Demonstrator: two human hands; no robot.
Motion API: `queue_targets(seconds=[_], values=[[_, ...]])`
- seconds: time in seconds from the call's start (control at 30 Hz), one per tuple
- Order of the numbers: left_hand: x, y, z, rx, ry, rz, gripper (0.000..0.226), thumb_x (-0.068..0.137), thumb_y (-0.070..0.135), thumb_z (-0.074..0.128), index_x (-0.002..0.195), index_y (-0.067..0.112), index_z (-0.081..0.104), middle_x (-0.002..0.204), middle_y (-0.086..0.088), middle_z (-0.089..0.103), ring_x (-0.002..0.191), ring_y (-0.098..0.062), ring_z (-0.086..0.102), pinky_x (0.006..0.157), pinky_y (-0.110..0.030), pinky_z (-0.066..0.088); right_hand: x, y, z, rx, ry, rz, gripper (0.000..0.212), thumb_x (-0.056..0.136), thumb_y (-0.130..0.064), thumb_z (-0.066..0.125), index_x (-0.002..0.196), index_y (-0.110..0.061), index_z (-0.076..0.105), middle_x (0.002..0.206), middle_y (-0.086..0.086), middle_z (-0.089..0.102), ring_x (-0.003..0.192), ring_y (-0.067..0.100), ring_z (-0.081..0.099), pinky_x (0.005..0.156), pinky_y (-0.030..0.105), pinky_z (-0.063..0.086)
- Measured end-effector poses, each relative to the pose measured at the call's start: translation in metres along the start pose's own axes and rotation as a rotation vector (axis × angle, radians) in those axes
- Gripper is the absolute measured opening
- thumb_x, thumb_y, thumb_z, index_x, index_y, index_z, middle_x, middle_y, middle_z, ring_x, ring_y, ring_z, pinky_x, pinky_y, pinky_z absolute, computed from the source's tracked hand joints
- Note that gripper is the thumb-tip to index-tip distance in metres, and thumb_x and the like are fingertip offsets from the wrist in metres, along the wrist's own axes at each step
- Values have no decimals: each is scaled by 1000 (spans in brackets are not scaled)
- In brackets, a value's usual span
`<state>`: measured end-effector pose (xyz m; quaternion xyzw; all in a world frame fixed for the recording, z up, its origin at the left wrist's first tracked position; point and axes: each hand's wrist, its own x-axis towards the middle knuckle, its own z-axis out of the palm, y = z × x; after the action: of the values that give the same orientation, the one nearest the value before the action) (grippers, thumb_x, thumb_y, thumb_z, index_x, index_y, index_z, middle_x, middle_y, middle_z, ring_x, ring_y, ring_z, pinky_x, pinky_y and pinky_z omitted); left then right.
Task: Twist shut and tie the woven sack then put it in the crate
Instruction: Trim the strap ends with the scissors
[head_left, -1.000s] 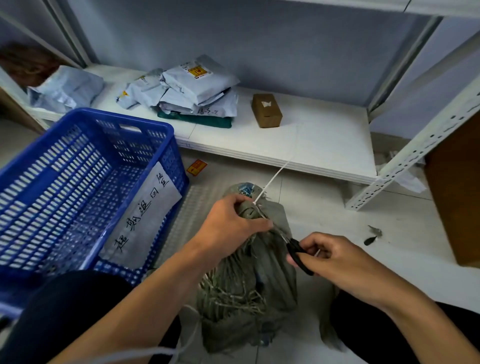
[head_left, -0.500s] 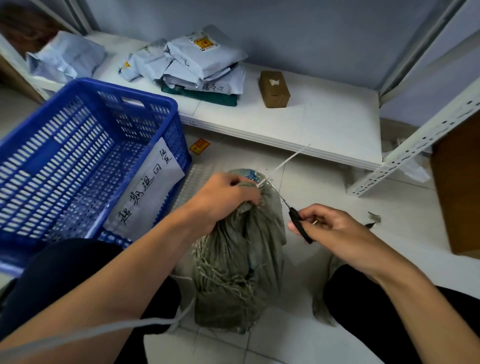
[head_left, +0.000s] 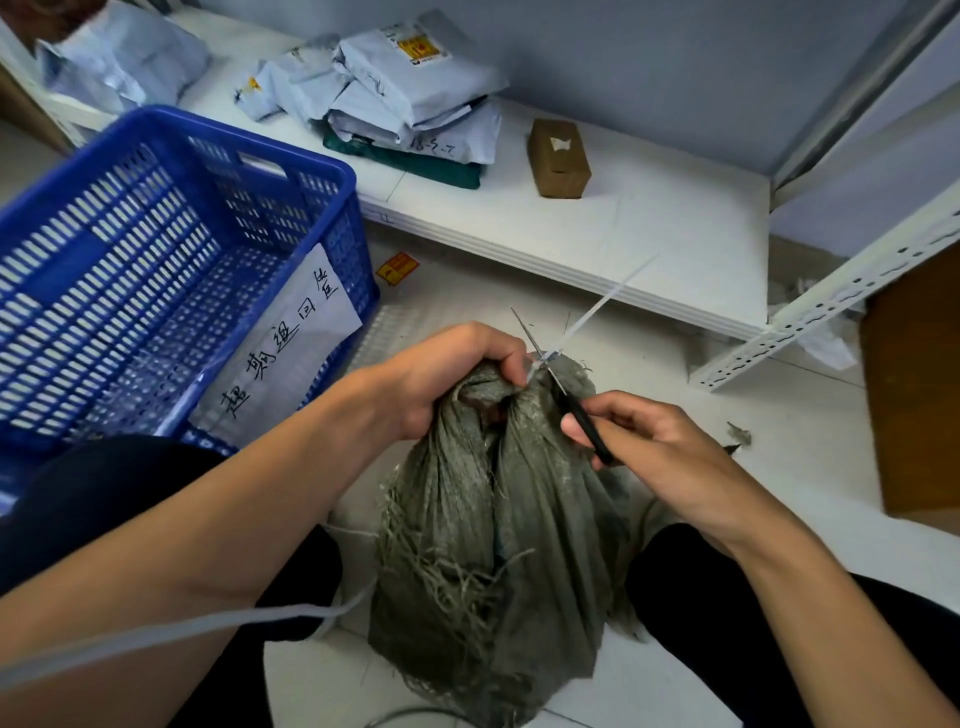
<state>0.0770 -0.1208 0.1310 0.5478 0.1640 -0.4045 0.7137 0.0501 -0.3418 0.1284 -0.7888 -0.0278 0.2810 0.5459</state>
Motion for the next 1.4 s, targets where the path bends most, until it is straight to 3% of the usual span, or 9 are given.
queue_targets(seconds=[0.17,0.47,0.63,0.73,0.8,0.93,1.1,1.23,1.4], values=[[-1,2,1,30,14,-7,35,59,12,57,93,5,60,79,-17,59,67,-29,56,69,-33,50,-1,2,0,-3,-14,-20,62,61,-79,73,93,-26,77,82,-1,69,72,15,60,97,56,48],[-2,1,-2,172,216,84,24,56,8,61,79,5,67,70,-15,63,55,-24,60,60,-31,52,-3,1,5,-12,-27,-21,47,74,-56,71,86,-11,74,76,0,70,66,17,56,82,35,48],[-3,2,-6,305,348,167,22,54,9,65,72,-1,72,70,-16,67,64,-27,65,64,-36,54,3,5,8,-39,-23,6,51,72,-63,73,87,-14,75,76,0,71,63,15,57,77,37,48],[-3,3,-9,353,376,177,42,49,12,68,87,-4,75,88,-26,73,75,-28,69,71,-46,61,6,6,10,-37,-12,11,31,86,-44,76,87,-13,76,73,-1,69,62,15,55,72,35,46],[-3,4,-9,378,391,192,32,53,11,70,83,1,77,92,-23,75,78,-28,70,77,-51,62,7,7,11,-39,-4,11,27,88,-38,74,87,-12,75,72,-1,68,61,15,54,70,33,46],[-2,3,-11,365,390,204,14,67,5,71,74,14,80,77,-5,77,79,-23,73,67,-32,58,10,8,13,-53,17,-4,26,87,-41,74,83,-15,74,70,-2,68,59,14,54,68,35,47],[-3,4,-12,340,354,211,11,77,15,79,87,12,80,81,-8,80,79,-25,77,71,-34,62,8,5,15,2,25,-6,36,80,-49,75,80,-13,73,69,-2,68,60,15,54,74,36,47],[-3,3,-13,356,329,231,13,80,17,79,90,11,79,83,-9,79,81,-25,77,74,-34,62,5,2,14,71,-39,10,63,67,-71,76,88,-12,75,75,4,70,64,17,55,91,55,51],[-4,3,-10,420,319,243,1,77,16,79,77,17,79,74,0,77,75,-15,72,68,-24,53,3,-2,8,166,-81,50,52,63,-65,77,85,-18,80,75,5,67,60,16,52,81,45,53]])
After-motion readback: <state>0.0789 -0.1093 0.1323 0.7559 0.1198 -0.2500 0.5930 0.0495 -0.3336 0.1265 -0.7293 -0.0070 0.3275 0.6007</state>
